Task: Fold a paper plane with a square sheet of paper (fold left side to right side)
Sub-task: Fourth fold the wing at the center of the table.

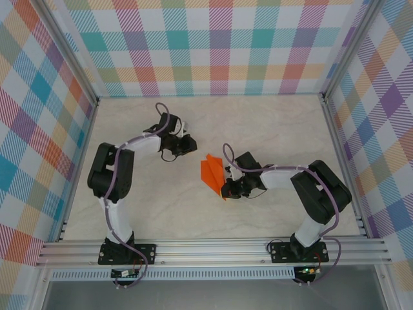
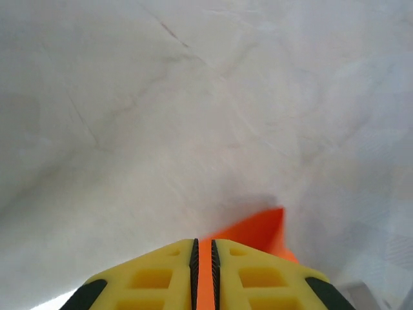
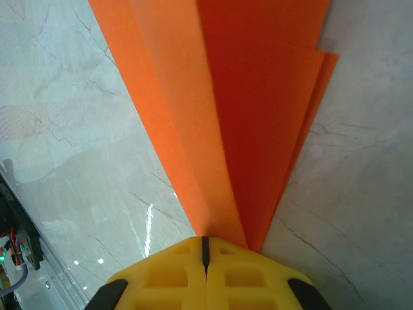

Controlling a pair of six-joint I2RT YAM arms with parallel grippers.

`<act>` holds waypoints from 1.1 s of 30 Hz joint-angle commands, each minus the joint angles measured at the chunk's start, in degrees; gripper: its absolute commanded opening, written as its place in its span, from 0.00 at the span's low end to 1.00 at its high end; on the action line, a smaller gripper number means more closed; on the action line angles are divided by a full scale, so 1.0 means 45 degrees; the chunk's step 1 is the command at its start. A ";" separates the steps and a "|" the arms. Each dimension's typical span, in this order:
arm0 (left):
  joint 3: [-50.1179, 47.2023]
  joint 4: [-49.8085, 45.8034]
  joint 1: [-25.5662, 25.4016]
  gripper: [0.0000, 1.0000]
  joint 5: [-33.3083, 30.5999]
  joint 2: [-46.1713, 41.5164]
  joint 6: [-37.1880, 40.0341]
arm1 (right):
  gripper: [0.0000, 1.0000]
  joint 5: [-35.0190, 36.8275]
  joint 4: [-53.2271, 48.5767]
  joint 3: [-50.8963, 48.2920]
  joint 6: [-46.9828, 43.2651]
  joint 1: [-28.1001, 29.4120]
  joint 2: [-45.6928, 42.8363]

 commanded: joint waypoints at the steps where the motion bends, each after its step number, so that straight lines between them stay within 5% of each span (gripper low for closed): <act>1: -0.1601 0.0585 -0.0479 0.15 0.0193 -0.2117 -0.0266 | 0.00 0.1298 -0.1786 -0.0648 0.0052 -0.0024 0.0764; 12: -0.4573 0.3589 -0.3457 0.10 0.1124 -0.2948 -0.2262 | 0.00 0.1395 -0.1942 -0.0572 -0.0043 -0.0050 0.0813; 33: -0.3728 0.4565 -0.4010 0.06 0.1830 -0.0557 -0.2449 | 0.00 0.1469 -0.2133 -0.0460 -0.0142 -0.0053 0.0927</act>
